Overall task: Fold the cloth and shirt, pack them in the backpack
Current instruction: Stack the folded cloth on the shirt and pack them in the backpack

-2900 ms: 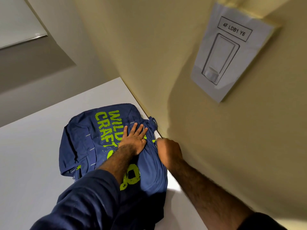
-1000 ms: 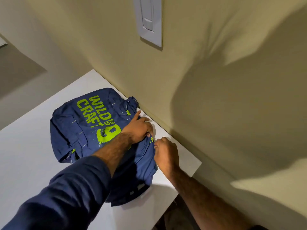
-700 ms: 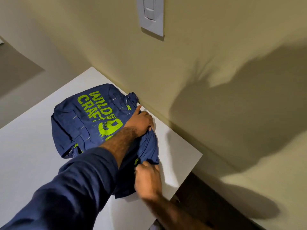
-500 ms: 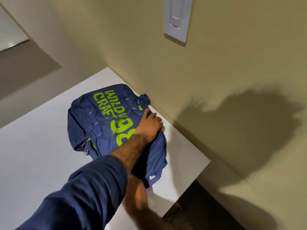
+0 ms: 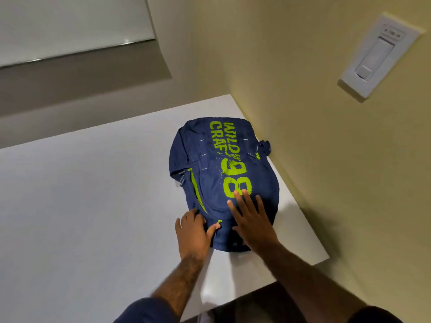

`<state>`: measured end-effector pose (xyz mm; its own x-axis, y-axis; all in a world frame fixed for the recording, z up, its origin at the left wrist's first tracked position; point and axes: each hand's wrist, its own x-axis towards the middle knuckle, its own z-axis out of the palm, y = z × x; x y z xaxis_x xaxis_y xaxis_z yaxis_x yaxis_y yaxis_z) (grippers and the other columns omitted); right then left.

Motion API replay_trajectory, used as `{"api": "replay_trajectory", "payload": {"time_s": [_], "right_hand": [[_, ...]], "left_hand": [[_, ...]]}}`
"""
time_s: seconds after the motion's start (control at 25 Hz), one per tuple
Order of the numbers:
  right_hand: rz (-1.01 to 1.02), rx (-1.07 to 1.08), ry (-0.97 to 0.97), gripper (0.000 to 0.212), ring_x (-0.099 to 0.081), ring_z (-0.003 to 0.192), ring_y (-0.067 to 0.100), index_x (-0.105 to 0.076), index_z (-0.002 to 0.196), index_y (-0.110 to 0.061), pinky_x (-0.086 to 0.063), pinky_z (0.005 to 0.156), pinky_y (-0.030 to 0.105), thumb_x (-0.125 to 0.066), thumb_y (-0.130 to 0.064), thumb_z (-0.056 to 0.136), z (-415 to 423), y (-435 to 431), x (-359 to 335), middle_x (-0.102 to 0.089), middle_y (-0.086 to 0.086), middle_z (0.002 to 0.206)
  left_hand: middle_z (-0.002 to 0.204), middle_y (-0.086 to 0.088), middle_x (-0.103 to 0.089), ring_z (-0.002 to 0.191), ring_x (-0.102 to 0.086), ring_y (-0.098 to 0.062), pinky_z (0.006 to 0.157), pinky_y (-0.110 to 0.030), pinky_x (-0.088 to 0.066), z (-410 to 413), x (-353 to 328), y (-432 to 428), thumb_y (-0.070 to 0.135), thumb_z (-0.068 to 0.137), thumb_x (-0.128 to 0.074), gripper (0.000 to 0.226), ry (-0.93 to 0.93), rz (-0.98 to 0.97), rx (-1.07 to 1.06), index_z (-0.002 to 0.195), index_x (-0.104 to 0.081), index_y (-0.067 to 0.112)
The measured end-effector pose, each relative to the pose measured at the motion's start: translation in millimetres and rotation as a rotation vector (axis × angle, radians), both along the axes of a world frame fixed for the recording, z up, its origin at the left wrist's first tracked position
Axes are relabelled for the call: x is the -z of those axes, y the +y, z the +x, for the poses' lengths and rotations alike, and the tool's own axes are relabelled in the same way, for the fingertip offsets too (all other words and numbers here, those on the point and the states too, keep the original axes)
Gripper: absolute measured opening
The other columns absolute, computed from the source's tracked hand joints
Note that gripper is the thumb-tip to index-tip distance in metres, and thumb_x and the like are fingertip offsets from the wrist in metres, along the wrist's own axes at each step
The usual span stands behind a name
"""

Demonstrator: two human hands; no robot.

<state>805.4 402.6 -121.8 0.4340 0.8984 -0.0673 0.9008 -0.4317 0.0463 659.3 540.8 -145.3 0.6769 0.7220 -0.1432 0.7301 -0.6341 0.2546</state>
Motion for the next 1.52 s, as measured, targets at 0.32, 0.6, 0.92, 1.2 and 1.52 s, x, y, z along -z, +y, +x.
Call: {"api": "replay_trajectory", "payload": {"time_s": [0.32,0.6,0.92,1.2,1.52], "right_hand": [[-0.112,-0.185,-0.093,0.117,-0.003,0.154,0.043,-0.003,0.162,-0.01,-0.019,0.114,0.069,-0.062,-0.07,0.081,21,39,13,0.002,0.022,0.167],[-0.119,-0.213,-0.154,0.081,0.018,0.152,0.042,0.006,0.159,-0.002,-0.008,0.113,0.073,-0.04,-0.038,0.103,31,44,23,0.021,0.022,0.164],[-0.114,-0.207,-0.104,0.078,0.02,0.152,0.039,0.009,0.158,-0.003,-0.004,0.113,0.072,-0.035,-0.038,0.105,32,40,26,0.021,0.021,0.164],[-0.117,-0.161,0.016,0.089,-0.019,0.153,0.036,-0.034,0.156,-0.008,-0.017,0.115,0.07,-0.069,-0.054,0.087,38,42,27,-0.022,0.015,0.166],[-0.099,-0.12,0.033,0.092,-0.023,0.152,0.037,-0.041,0.152,-0.006,-0.017,0.114,0.072,-0.075,-0.054,0.081,47,35,25,-0.022,0.016,0.165]], "left_hand": [[0.155,0.001,-0.046,0.149,-0.03,-0.024,0.125,-0.049,0.0,18,-6,-23,0.041,0.102,-0.05,0.031,0.084,0.048,-0.029,0.118,-0.072,0.027],[0.137,-0.006,-0.065,0.129,-0.059,-0.033,0.119,-0.053,-0.012,12,-10,-19,0.029,0.081,-0.084,0.012,0.038,0.221,0.024,0.082,-0.073,0.027],[0.147,-0.011,-0.058,0.142,-0.047,-0.039,0.122,-0.052,0.005,14,-23,42,0.03,0.081,-0.083,0.011,0.159,0.289,-0.007,0.083,-0.074,0.025],[0.159,-0.006,-0.045,0.153,-0.027,-0.035,0.116,-0.056,0.027,46,-33,108,0.033,0.09,-0.076,0.022,0.276,0.307,0.0,0.111,-0.076,0.025],[0.165,-0.004,-0.034,0.157,-0.013,-0.034,0.106,-0.055,0.037,78,-46,163,0.03,0.1,-0.059,0.017,0.304,0.355,0.007,0.11,-0.071,0.024]]}}
